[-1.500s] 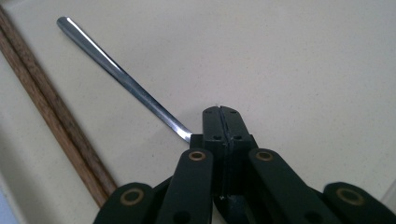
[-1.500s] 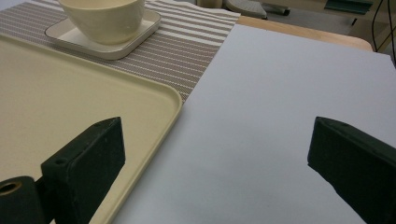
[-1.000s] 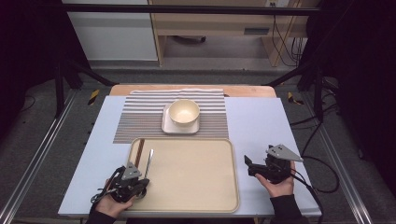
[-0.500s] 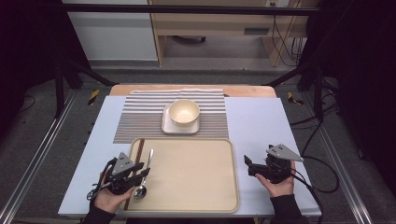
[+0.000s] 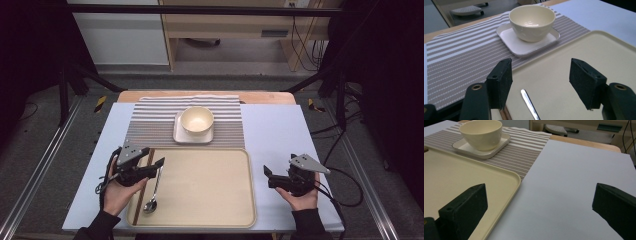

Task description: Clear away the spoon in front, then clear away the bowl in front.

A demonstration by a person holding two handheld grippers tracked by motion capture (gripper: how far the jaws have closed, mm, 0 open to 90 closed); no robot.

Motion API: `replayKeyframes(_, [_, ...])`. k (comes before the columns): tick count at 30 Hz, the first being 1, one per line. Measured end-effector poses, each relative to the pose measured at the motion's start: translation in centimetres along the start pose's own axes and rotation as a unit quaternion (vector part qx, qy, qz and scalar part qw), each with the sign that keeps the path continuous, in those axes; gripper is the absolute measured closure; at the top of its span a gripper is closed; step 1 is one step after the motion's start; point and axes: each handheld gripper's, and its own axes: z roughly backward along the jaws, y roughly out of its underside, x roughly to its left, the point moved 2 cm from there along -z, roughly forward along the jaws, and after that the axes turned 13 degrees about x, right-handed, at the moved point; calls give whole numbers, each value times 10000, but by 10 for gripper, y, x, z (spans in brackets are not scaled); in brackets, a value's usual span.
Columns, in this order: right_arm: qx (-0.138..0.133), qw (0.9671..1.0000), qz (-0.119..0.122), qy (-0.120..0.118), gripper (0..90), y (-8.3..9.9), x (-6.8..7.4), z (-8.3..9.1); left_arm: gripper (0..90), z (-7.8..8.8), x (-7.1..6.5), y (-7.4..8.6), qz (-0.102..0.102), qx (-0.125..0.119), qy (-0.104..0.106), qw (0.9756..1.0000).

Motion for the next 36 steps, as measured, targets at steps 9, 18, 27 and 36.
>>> replayKeyframes(9, [-26,10000,-29,-29,7,-1,0,0,302,-15,14,-28,66,-137,-184,9997])
replayKeyframes(18, [-34,10000,-9,-34,21,0,1,-1,276,-38,22,-49,283,-193,-201,9992])
replayKeyframes(27, [-30,10000,-22,-67,27,-1,0,0,267,-59,29,-71,336,-141,-232,9991])
replayKeyframes(36, [15,10000,-8,-84,28,0,0,-3,268,-90,37,-84,431,27,-285,9987])
